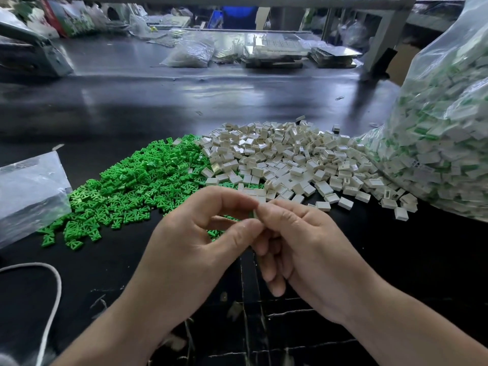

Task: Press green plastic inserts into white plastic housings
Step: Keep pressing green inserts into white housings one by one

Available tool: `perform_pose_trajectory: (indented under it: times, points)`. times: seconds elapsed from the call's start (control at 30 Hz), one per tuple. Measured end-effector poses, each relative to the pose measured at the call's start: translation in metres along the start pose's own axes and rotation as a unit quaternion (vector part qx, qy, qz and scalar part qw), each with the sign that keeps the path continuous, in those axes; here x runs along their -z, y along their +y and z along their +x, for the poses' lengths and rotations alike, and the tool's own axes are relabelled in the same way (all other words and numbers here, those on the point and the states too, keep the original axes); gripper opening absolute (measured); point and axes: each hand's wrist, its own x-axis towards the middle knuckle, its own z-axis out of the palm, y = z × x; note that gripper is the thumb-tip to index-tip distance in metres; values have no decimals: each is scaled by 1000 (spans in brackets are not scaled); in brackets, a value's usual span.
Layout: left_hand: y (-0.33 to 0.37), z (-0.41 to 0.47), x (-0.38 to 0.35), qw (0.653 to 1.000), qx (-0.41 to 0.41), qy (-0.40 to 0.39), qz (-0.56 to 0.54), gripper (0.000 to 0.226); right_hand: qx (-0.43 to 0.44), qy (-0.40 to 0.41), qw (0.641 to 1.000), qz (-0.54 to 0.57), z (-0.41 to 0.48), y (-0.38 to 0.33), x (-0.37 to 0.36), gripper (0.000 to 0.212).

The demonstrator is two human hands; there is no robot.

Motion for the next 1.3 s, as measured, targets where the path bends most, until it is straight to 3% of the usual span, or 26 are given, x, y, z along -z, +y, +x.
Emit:
perform_pose_trajectory:
  times: [0.13, 0.43, 0.53, 0.6, 0.63, 0.67, 0.7, 0.77, 0.83, 0.87, 1.07, 1.3]
  points:
    - [1, 3, -1, 982, -66, 48, 170, 14, -17, -6, 999, 27, 2, 2, 1, 26]
    - [-3, 5, 5, 971, -89, 63, 215, 9, -5, -5, 993, 114, 9, 0, 16, 15]
    - [-7, 5, 15, 944, -12, 18, 329, 40, 24, 60, 984, 169, 12, -10, 31, 18]
    - [-8, 4, 17, 897, 36, -42, 439, 66, 15, 105, 990, 89, 13, -16, 40, 21]
    - [-9, 2, 18, 873, 52, -63, 481, 72, 7, 128, 992, -17, 12, -16, 42, 21]
    - [-10, 1, 18, 855, 63, -80, 509, 74, 5, 147, 974, -173, 11, -15, 43, 16]
    - [-11, 1, 17, 842, 74, -94, 527, 71, 10, 155, 929, -335, 9, -12, 41, 9]
    - [-13, 2, 13, 823, 99, -125, 545, 62, 18, 114, 800, -589, 8, -2, 37, 33]
    - [-14, 2, 9, 820, 104, -137, 546, 51, -2, 70, 702, -708, 8, 4, 28, 51]
    - [-16, 2, 9, 823, 99, -135, 543, 45, -5, 64, 683, -727, 9, 6, 25, 52]
    - [-22, 1, 7, 852, 67, -132, 502, 22, 4, 74, 681, -728, 16, 9, 30, 33]
    - [-26, 1, 8, 880, 51, -106, 459, 14, -12, 92, 670, -736, 15, 5, 35, 39]
